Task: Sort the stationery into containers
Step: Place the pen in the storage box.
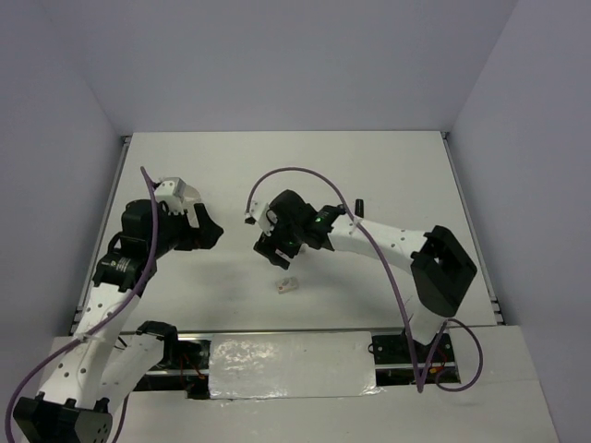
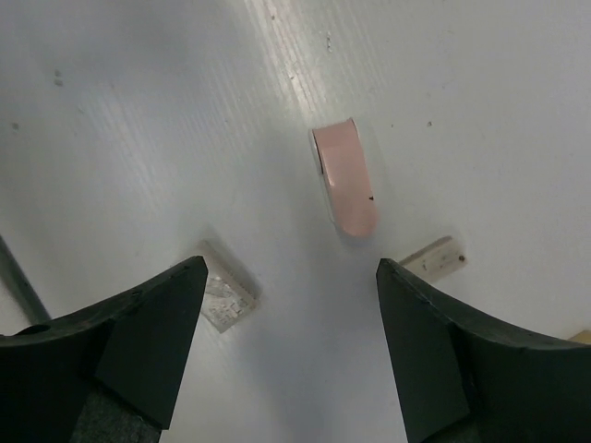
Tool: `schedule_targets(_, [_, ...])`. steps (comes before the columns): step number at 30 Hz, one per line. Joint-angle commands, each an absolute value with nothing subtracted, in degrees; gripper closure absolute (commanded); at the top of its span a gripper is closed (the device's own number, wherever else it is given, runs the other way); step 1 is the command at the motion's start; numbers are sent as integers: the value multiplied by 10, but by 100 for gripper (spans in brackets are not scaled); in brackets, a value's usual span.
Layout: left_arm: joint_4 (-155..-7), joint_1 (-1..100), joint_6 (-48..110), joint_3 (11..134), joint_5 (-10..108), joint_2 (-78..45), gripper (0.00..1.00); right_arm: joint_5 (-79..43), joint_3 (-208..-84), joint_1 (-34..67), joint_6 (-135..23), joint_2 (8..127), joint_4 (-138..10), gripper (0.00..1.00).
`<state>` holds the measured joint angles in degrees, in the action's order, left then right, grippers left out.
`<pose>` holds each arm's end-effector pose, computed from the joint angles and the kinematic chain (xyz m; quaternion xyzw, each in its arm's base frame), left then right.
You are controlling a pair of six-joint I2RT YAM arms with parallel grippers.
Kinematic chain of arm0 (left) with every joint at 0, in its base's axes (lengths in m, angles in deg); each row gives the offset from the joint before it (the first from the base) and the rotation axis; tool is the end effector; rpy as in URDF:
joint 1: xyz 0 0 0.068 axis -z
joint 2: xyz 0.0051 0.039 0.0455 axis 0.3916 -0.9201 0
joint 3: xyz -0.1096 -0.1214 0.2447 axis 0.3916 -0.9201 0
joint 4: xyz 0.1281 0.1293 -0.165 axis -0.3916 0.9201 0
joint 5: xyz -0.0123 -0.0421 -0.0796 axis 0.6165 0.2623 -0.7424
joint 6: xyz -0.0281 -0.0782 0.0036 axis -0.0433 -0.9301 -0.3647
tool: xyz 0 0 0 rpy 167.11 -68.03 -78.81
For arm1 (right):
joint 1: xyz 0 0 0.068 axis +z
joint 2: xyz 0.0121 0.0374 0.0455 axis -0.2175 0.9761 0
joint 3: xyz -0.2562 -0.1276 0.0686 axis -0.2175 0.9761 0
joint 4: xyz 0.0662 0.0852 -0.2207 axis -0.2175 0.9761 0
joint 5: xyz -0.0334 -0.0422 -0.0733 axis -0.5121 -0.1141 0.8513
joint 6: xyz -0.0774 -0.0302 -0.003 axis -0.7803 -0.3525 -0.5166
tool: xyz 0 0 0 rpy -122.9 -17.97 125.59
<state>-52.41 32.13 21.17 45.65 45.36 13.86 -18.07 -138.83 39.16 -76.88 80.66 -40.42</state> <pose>0.1708 -0.0422 0.3133 -0.0348 0.8447 -0.2203 0.4865 0.2202 0.2952 0.2416 -0.5294 0.7731 0.1728 0.3036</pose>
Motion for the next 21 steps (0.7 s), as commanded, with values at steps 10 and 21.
schedule_targets(10, [-549, 320, 223, 463, 437, 172, 1, -147, -1479, 369, -894, 927, -369, 22])
schedule_targets(21, [-552, 320, 225, 462, 422, 162, 1, -147, -1438, 365, -896, 951, -447, 61])
